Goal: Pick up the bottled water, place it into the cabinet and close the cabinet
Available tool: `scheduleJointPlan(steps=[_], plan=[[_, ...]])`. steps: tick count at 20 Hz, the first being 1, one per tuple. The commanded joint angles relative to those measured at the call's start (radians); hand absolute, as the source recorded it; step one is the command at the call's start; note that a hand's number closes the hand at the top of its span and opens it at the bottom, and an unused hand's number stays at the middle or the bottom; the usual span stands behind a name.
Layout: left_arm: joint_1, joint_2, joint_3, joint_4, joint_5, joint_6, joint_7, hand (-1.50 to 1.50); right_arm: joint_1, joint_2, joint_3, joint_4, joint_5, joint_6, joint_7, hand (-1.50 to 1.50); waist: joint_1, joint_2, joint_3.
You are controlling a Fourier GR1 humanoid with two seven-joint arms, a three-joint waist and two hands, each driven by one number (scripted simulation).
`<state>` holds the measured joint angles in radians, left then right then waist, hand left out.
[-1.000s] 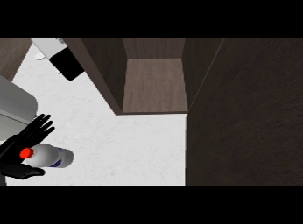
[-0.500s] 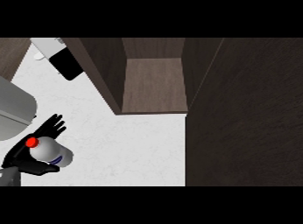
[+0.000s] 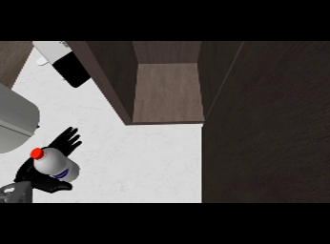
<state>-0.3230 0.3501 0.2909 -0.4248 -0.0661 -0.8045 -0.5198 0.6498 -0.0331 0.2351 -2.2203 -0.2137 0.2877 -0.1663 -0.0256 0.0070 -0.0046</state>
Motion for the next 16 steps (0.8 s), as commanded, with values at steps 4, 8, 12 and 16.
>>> scheduleJointPlan(steps=[4,8,12,16], plan=[[-0.031,-0.016,-0.012,0.062,0.04,-0.214,-0.071,-1.5,-0.023,0.009,0.022,-0.002,-0.003,-0.022,0.049,-1.5,0.002,0.002,-0.001],[-0.008,-0.029,-0.028,0.044,0.057,-0.259,-0.071,-1.5,-0.059,0.023,0.007,0.055,0.009,-0.025,0.011,-1.5,0.012,0.0,0.0],[-0.02,-0.045,-0.054,0.023,0.065,-0.271,-0.046,-1.5,-0.024,-0.007,-0.016,0.07,-0.006,0.012,-0.029,-1.5,0.003,-0.003,0.002],[-0.021,-0.073,-0.068,0.009,0.088,-0.273,-0.018,1.5,-0.052,-0.007,-0.053,0.092,-0.04,0.005,-0.017,-1.5,0.011,-0.003,0.002]])
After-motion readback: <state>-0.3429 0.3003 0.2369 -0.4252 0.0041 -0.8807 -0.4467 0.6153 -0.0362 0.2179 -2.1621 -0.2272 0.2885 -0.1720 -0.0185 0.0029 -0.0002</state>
